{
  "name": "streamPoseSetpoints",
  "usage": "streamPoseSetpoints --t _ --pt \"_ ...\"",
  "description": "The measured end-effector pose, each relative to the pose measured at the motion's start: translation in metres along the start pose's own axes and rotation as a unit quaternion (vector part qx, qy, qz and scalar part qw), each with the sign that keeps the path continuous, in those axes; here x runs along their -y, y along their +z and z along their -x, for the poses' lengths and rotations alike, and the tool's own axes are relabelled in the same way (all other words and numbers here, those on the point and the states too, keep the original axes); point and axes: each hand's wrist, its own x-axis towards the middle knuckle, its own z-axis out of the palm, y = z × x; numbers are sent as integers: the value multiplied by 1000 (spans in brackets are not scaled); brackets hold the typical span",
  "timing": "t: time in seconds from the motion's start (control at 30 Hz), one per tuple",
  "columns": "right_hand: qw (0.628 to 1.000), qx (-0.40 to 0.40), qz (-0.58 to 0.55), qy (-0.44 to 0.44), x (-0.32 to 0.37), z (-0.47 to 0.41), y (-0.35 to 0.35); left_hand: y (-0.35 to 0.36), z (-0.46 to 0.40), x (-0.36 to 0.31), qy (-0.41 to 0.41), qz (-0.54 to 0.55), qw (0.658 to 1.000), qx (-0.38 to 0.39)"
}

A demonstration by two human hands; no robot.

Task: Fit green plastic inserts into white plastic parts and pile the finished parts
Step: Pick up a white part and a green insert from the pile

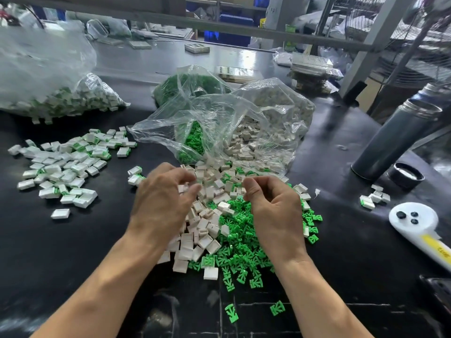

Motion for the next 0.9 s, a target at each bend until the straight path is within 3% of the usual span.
streamPoseSetpoints --t 0.13,0.3,0.47,0.57,0.67,0.9 --pt "1000 8 16 2 1 1 -1 -13 -17 30 -57 -179 981 -54" --pt "999 14 29 3 1 1 -3 -22 -24 47 -130 -244 960 -52" --pt "999 10 35 1 1 0 -5 -24 -26 44 -110 -163 978 -74" --pt "999 8 45 2 0 0 -6 -17 -23 33 -100 -76 992 -7" --pt "998 9 68 -1 -1 -1 -8 -9 -19 30 -105 -70 990 64" --pt "966 67 248 8 0 -12 -28 -4 -17 28 -96 -53 990 87"
